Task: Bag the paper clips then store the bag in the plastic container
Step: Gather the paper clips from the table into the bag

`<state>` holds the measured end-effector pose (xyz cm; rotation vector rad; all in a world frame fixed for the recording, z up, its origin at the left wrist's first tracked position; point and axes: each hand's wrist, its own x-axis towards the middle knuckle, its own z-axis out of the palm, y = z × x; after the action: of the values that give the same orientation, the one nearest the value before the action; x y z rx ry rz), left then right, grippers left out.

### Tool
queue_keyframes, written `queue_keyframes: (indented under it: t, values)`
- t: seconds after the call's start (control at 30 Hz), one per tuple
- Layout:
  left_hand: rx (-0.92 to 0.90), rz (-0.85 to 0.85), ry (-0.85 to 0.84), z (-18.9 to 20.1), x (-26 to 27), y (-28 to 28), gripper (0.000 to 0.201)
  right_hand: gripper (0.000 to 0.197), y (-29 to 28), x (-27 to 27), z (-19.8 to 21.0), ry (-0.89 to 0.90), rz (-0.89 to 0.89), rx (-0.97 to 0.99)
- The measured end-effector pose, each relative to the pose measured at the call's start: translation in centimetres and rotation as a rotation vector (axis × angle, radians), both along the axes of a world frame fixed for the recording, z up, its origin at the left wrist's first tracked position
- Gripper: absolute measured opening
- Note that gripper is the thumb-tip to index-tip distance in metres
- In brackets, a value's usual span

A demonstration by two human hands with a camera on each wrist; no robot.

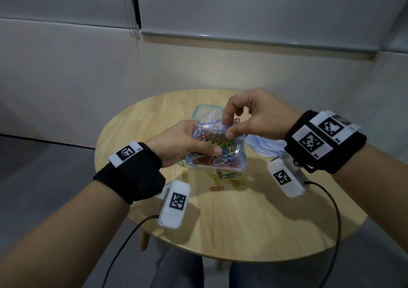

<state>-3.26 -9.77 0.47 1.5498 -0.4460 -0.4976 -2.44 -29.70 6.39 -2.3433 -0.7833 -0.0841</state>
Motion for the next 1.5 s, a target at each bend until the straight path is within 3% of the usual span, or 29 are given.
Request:
queue_keyframes:
  t: [0.13, 0.27, 0.5, 0.73, 0.83, 0.93, 1.03, 1.13, 1.27, 1.5]
  values:
    - [-0.047, 0.018, 0.011, -0.1, -0.1, 0.1, 0.039, 0.018, 0.0, 0.1, -0.7, 0.140, 0.056, 0.050]
    - [-0.102, 0.042, 0.023, 0.2, -0.2, -0.4, 0.040, 0.023, -0.1, 0.4, -1.3, 0.302, 0.082, 0.226]
    - [-0.112, 0.026, 0.036, 0.5, 0.1, -0.5, 0.045, 0.035, -0.9, 0.2, 0.2, 0.089, 0.037, 0.219]
    - [-0.117, 0.075, 0.040, 0.2, 0.2, -0.5, 0.040, 0.033, -1.3, -0.3, -0.4, 0.048, 0.020, 0.197]
    - [-0.125, 0.068, 0.061, 0.3, 0.3, -0.4, 0.039, 0.034, -1.3, 0.0, -0.6, 0.009, 0.009, 0.294]
    - [-0.086, 0.020, 0.049, 0.4, 0.3, -0.3, 0.041, 0.032, -1.1, 0.1, -0.6, 0.089, 0.044, 0.367]
    - [-0.049, -0.018, 0.030, 0.5, 0.0, -0.5, 0.039, 0.032, -0.6, 0.6, -0.7, 0.252, 0.070, 0.322]
    - [-0.011, -0.028, 0.009, 0.4, -0.2, -0.6, 0.036, 0.031, -0.3, 0.7, -0.5, 0.423, 0.090, 0.146]
    - [-0.005, -0.032, 0.011, -0.3, -0.3, -0.5, 0.036, 0.026, -0.1, 0.1, 0.0, 0.500, 0.093, 0.009]
    - [-0.114, -0.028, 0.030, 0.3, 0.0, 0.0, 0.032, 0.017, -0.4, -0.6, -1.0, 0.277, 0.043, 0.427]
